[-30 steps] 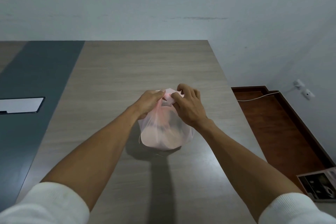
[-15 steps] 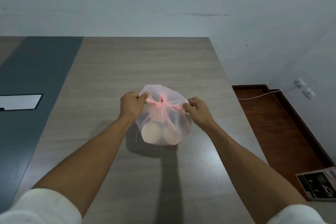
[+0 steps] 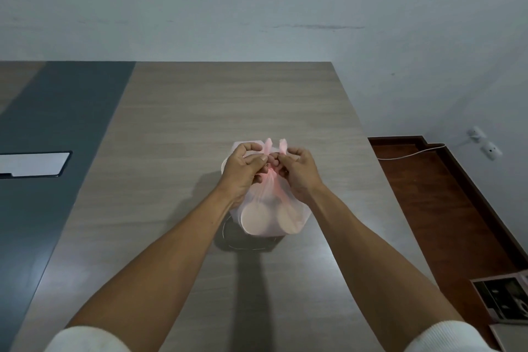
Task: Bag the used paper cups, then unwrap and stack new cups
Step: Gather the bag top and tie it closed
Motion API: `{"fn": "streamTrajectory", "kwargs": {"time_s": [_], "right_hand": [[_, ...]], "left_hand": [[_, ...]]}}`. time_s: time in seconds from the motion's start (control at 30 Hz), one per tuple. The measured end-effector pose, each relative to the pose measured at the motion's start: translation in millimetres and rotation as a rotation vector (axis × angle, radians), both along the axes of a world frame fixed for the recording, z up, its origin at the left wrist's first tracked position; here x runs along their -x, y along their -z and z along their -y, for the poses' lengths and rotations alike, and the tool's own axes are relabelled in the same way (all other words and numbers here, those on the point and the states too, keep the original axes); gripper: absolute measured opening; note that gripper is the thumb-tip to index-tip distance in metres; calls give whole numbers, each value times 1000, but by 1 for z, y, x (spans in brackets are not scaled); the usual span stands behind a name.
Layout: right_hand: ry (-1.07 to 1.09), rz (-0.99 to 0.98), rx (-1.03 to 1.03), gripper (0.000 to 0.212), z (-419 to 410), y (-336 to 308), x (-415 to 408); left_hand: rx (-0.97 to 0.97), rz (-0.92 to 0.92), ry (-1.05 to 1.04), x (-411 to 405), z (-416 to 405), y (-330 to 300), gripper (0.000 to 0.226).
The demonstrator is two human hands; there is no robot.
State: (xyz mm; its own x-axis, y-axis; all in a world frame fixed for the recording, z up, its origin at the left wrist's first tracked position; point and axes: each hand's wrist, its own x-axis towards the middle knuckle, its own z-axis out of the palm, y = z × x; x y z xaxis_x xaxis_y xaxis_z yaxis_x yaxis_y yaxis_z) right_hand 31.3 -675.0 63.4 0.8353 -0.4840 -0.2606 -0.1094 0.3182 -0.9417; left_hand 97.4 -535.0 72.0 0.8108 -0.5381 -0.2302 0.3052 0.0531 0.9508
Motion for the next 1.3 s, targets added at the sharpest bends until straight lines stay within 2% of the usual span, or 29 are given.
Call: {"fn": "streamTrajectory", "kwargs": {"time_s": [0.17, 0.33, 0.43, 0.6, 0.83, 0.97, 1.07, 1.2, 1.3], "right_hand": [[29, 8, -40, 8, -2, 0, 3], [-47, 54, -21, 20, -2, -7, 6], [-85, 35, 9, 27, 1, -12, 10], [-174, 2, 45, 24, 6, -16, 11], [-215, 10, 214, 8, 0, -15, 13], [-189, 21, 228, 16, -4, -20, 12], [-180, 4, 264, 15, -5, -17, 9], [-108, -42, 241, 9, -7, -14, -1], [-28, -90, 204, 7, -7, -16, -6]], "left_hand": [[23, -77, 81, -1, 2, 0, 12], [-2, -131, 76, -3, 2, -8, 35], [-6, -106, 87, -6, 0, -9, 28], [-77, -25, 44, -6, -2, -5, 11], [-80, 17, 40, -5, -3, -5, 20], [-120, 37, 116, -6, -2, -5, 19], [-223, 220, 157, -5, -4, -2, 20], [-400, 702, 122, -6, -8, 5, 37], [-412, 1021, 103, -4, -12, 13, 45]]}}
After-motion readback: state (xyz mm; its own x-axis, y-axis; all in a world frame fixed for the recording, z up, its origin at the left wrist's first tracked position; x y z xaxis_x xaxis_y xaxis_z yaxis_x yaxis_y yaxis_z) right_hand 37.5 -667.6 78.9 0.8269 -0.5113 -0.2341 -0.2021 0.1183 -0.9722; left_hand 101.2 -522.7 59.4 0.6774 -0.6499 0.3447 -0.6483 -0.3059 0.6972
